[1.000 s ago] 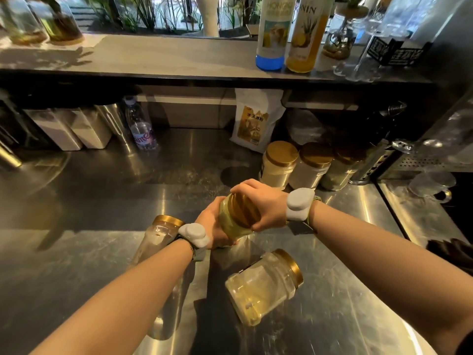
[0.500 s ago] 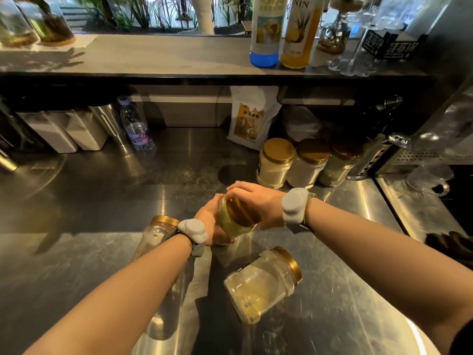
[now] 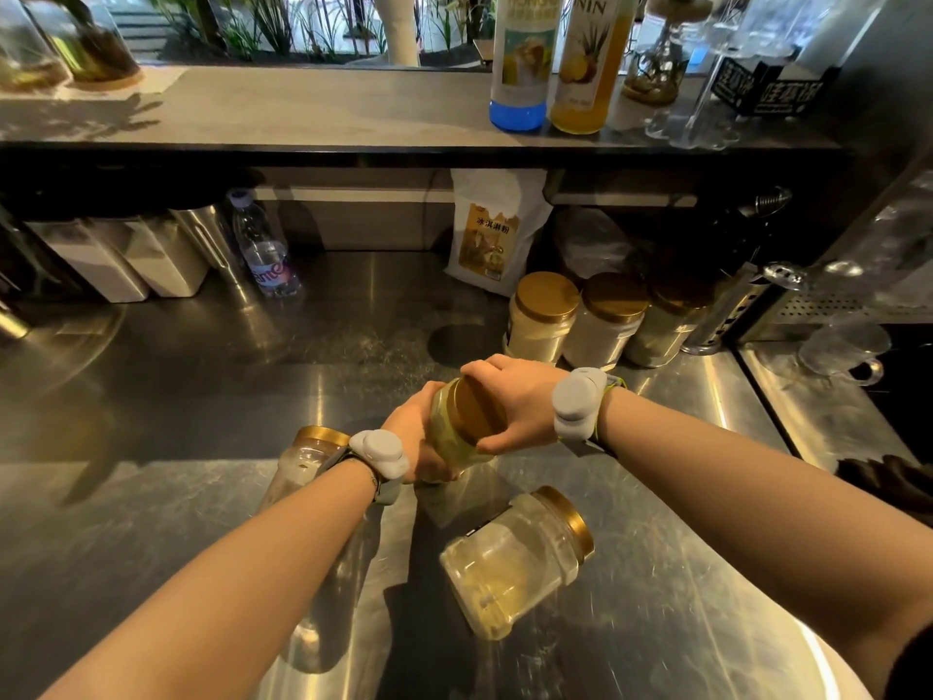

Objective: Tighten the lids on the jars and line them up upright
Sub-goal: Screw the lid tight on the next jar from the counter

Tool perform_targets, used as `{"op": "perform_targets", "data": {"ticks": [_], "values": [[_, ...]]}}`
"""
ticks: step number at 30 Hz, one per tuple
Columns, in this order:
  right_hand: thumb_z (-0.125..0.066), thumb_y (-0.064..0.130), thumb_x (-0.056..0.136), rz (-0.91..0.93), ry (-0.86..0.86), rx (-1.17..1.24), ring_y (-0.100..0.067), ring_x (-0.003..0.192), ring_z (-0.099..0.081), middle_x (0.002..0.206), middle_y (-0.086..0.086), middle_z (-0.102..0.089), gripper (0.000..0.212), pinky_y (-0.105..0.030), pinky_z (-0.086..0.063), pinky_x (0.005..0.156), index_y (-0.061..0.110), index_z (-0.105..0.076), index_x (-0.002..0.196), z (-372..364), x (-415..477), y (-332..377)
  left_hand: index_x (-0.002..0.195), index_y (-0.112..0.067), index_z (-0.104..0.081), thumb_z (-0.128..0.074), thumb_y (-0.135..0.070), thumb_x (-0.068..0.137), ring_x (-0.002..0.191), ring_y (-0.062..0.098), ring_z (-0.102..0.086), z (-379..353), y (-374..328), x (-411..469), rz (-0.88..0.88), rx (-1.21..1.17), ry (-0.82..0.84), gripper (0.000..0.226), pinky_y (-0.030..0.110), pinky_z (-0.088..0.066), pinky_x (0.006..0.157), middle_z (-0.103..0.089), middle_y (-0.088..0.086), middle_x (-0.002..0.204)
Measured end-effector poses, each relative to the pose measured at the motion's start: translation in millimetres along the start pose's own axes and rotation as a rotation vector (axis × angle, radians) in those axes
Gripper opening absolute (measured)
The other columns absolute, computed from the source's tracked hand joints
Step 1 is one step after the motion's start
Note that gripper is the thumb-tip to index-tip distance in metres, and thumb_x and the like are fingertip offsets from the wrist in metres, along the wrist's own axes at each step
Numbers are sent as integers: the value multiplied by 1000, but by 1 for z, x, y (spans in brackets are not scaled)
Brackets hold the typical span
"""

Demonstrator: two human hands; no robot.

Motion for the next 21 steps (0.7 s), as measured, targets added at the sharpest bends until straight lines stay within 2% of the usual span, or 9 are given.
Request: {"op": "perform_targets", "data": {"ticks": [2, 4, 6, 8, 11, 13, 15, 17, 21], "values": [[-59, 72, 75, -73, 12, -6, -25, 116, -57, 137, -3, -51, 92, -33, -55, 86, 21, -28, 144, -1, 1, -7, 134, -37, -31, -84, -39, 65, 88, 3, -56, 2, 3, 1, 3, 31, -23, 87, 16, -48, 84, -49, -19, 109], [-52, 80, 73, -114, 23, -24, -25, 115, -58, 137, -4, -53, 97, -34, -55, 84, 19, -27, 145, -3, 1, -12, 136, -32, -33, -90, -34, 57, 95, 6, -57, 5, 6, 5, 8, 37, -37, 97, 22, -49, 88, -52, -16, 112], [-53, 81, 71, -89, 25, -17, -27, 127, -51, 149, -4, -41, 105, -38, -54, 91, 26, -12, 151, -5, 0, -12, 136, -36, -29, -87, -41, 58, 106, 11, -57, 2, 9, 7, 17, 61, -33, 97, 21, -46, 88, -50, -16, 115], [-69, 69, 67, 25, -7, 5, -27, 140, -35, 159, 2, -22, 114, -41, -48, 101, 36, 1, 151, -5, -3, -4, 135, -44, -22, -79, -50, 67, 115, 14, -54, -2, 11, 5, 61, 75, -13, 90, 25, -46, 96, -48, -14, 123], [-86, 38, 64, 162, -53, -86, -27, 143, -29, 159, 4, -18, 117, -40, -45, 102, 37, -7, 150, -3, -6, 4, 142, -33, -24, -81, -39, 71, 125, 18, -50, -2, 9, 3, 62, 40, -26, 92, 36, -42, 107, -48, -3, 136], [-86, 26, 67, 200, -86, -133, -27, 140, -36, 157, 1, -23, 107, -37, -47, 99, 32, -17, 149, -2, -6, 6, 135, -26, -37, -92, -22, 54, 116, 21, -56, 3, 3, 6, 21, 7, -77, 98, 33, -46, 99, -56, 3, 129], [-85, 25, 68, 188, -95, -106, -26, 136, -40, 154, 0, -29, 102, -33, -49, 95, 30, -21, 147, -2, -7, 4, 134, -26, -38, -90, -21, 56, 112, 18, -56, 2, 2, 5, 25, 92, -68, 94, 23, -44, 94, -56, 2, 124], [-84, 34, 69, 121, -70, -44, -26, 132, -43, 150, 0, -33, 101, -33, -50, 92, 31, -18, 146, -5, -7, -2, 141, -24, -31, -79, -29, 76, 109, 13, -53, -2, 2, 2, 86, 422, -11, 81, 21, -39, 99, -53, -3, 121], [-67, 66, 73, -24, -19, -81, -29, 125, -51, 145, -4, -42, 99, -39, -54, 90, 30, -12, 148, -10, -5, -14, 121, -22, -55, -82, -27, 71, 76, 10, -57, -1, -2, 5, 288, 373, 6, 57, 25, -48, 86, -57, -6, 87]]}}
Point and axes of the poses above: each hand's wrist, its own x-axis towards the middle knuckle, its own z-axis out of the back of the hand, y = z × x, the point moved 7 cm from there along x, towards the middle knuckle
